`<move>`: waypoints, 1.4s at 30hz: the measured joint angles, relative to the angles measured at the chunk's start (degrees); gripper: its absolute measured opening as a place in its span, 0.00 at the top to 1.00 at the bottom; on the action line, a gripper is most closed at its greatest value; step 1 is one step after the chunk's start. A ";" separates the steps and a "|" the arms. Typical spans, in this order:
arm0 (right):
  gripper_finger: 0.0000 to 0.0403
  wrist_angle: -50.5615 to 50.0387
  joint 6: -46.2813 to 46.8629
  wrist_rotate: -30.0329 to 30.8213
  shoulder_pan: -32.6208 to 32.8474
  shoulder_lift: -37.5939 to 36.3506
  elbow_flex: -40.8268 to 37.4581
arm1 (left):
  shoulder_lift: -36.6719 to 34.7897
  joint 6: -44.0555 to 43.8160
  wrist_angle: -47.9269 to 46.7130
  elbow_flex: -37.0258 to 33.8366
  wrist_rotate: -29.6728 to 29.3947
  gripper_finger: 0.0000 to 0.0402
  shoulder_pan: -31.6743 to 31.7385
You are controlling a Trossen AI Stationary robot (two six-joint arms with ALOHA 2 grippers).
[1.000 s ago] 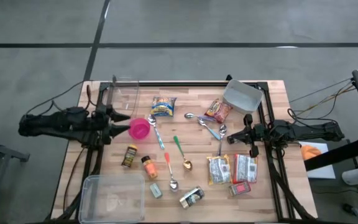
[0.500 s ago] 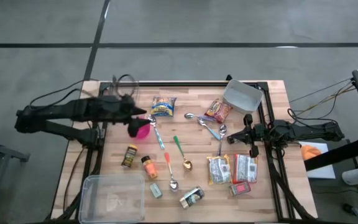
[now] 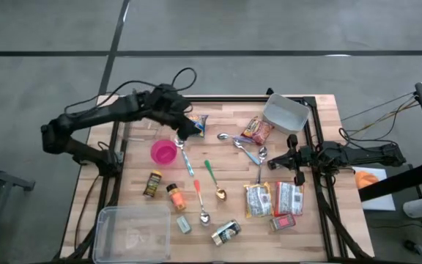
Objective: Pick & Place Food Item
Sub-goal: Put the blue noodle pack into the clear bin
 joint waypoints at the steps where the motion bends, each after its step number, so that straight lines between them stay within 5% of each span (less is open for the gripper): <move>1: 0.98 0.00 0.01 0.00 0.00 0.01 -0.02 | 1.08 -0.37 0.10 0.37 -0.04 0.29 0.36; 15: 0.98 -0.02 -0.01 0.00 0.00 -0.01 -0.01 | 11.55 -3.51 0.95 2.46 0.99 0.29 1.42; 20: 0.98 -0.04 0.00 0.00 0.02 0.00 -0.01 | 11.98 -9.05 3.52 2.46 0.99 0.29 1.83; 42: 0.98 -0.04 0.01 0.00 0.00 0.01 -0.02 | 11.72 -3.49 -0.35 2.46 -1.10 0.29 4.24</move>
